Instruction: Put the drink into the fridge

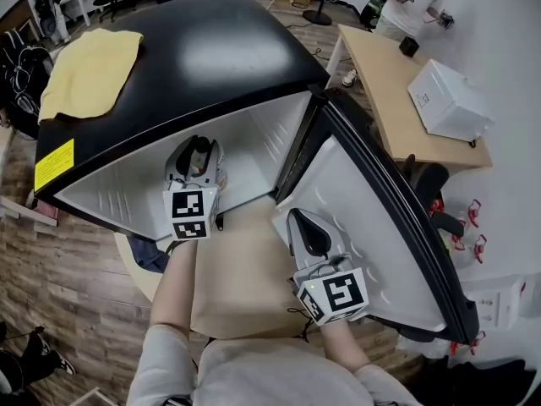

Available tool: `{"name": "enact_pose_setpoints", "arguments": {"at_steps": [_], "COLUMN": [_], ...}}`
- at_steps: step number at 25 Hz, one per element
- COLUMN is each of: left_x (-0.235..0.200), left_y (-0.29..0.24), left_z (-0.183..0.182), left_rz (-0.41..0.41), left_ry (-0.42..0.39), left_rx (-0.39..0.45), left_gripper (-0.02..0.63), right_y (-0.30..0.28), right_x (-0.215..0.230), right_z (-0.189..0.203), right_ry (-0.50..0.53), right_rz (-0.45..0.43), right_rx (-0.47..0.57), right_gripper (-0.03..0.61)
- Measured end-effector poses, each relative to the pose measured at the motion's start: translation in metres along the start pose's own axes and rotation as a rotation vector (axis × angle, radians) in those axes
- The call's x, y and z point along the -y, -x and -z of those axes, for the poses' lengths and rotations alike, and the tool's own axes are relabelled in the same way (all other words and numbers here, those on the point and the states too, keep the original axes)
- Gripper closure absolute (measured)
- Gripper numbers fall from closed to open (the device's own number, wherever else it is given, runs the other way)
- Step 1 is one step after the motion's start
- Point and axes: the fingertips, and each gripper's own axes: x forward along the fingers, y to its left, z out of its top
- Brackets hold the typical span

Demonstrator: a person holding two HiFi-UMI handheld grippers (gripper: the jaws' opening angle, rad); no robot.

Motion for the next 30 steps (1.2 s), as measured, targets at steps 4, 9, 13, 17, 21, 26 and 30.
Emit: {"name": "enact_pose_setpoints", "arguments": {"at_steps": [4,9,13,17,21,26,30], "left_x": [-0.001,0.000,-0.002,-0.004,-0.003,-0.001,-0.001], "left_y": [0.001,0.004,0.011,0.036,0.066,0.110,0.150], "left_z": [0.001,0.006,0.002,-0.004,-0.007,-0.014,-0.029], "left_rz": [-0.012,0.014,0.022,0.014,0.009,0.047,0.059], "left_ry": [-0.008,0.017,0.032,0.026,0.023,0.086,0.106], "left_rx": [0.016,-0.041,-0.021,-0.006,-0.001,0.014,0.055], "left_gripper": [0.454,0.447,0.387,0.428,0.592,0.606,0.606], "right_y": [0.002,0.004,0.005,0.007,0.009,0.011,0.014], "right_x": [0.000,-0.003,-0.010,-0.019,-0.032,-0.051,-0.068], "right_z": [0.000,-0.002,-0.004,-0.006,-0.006,-0.009,-0.012], "right_ry": [0.001,0.005,0.008,0.012,0.007,0.009,0.016], "right_rz": [0.003,0.004,0.001,-0.002,-0.006,-0.014,-0.029], "right_rx": [0.002,0.003,0.011,0.018,0.021,0.033,0.039], "right_gripper": [0.568,0.568,0.568,0.568,0.568,0.568,0.568]}}
